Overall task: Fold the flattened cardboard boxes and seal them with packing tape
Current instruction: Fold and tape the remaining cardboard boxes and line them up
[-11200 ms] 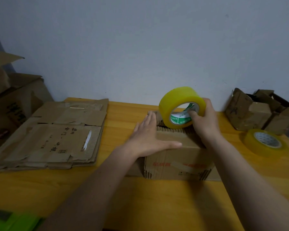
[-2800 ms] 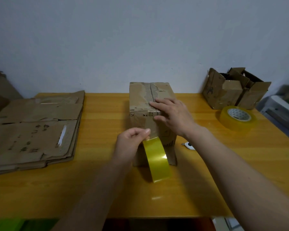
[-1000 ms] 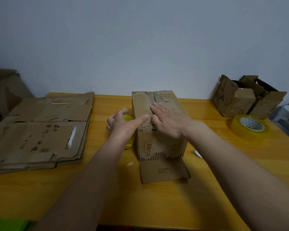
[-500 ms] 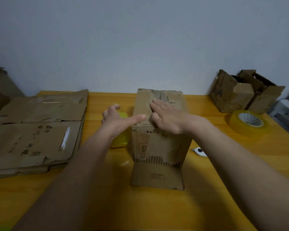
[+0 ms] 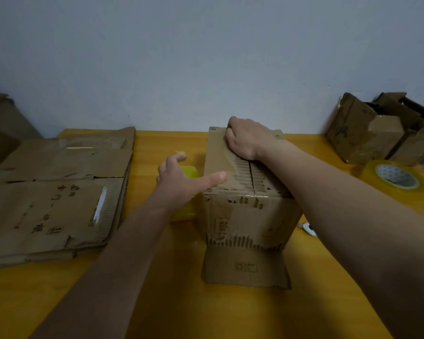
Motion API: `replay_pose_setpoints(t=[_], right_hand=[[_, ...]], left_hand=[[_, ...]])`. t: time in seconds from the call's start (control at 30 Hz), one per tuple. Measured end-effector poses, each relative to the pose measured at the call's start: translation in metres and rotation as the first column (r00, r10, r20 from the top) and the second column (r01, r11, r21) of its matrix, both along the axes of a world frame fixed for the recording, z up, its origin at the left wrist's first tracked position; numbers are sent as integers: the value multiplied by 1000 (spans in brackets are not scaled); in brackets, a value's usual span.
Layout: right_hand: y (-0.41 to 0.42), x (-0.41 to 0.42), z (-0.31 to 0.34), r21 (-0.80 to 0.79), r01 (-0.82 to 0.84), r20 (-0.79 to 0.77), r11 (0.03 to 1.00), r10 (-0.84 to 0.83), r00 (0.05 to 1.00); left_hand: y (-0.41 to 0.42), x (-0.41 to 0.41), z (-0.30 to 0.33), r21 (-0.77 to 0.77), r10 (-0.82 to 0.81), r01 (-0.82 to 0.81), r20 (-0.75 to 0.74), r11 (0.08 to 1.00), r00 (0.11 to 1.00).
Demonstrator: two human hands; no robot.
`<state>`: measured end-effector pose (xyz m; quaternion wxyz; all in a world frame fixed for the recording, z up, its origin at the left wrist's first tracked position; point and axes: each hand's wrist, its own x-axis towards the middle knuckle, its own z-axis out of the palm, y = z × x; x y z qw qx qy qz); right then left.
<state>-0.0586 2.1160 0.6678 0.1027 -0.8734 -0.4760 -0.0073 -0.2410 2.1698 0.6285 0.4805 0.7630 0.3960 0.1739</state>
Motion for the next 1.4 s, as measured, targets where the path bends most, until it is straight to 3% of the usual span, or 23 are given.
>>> replay_pose_setpoints(t=[0.23, 0.37, 0.43, 0.6, 0.73, 0.9, 1.0, 1.07, 1.13, 1.2, 1.3, 1.4], right_hand=[[13, 10, 4, -71, 45, 124, 996, -36, 992], [13, 8, 3, -166, 53, 41, 985, -46, 998], [4, 3, 8, -187, 12, 3, 982, -11, 1000], [-67, -67, 27, -30, -185, 152, 982, 187, 971], [-105, -104, 3, -106, -243, 286, 964, 264, 921], [-109, -81, -5, -64, -196, 171, 978, 205, 964], [-111, -100, 2, 236, -294, 2, 926, 302, 953], [-111, -120, 13, 409, -266, -244, 873, 385, 890], [-112, -136, 21, 489, -157, -506, 858, 426, 750], [-115, -147, 24, 527, -62, -655, 847, 452, 606], [-125, -154, 18, 664, 71, -670, 745, 549, 499], [-140, -157, 9, 754, 26, -530, 656, 586, 613]], left_hand=[[0, 0, -2, -11, 17, -17, 15, 1000, 1000], [-1, -1, -1, -23, 11, -11, 4, 1000, 1000], [-2, -4, 0, -25, 14, -14, 9, 1000, 1000], [4, -22, -1, 1, 85, -85, 57, 996, 995], [2, -45, -5, 38, 127, -133, 137, 990, 982], [-18, -76, -14, 281, 95, -183, 298, 942, 950], [-27, -98, -5, 452, -12, -158, 351, 878, 936], [-38, -108, 10, 530, -88, -137, 377, 837, 922], [-50, -116, 22, 561, -166, -98, 400, 822, 901], [-63, -119, 27, 564, -213, -65, 413, 823, 885], [-80, -120, 26, 540, -218, -64, 443, 839, 869], [-96, -119, 26, 455, -193, -40, 454, 890, 870]])
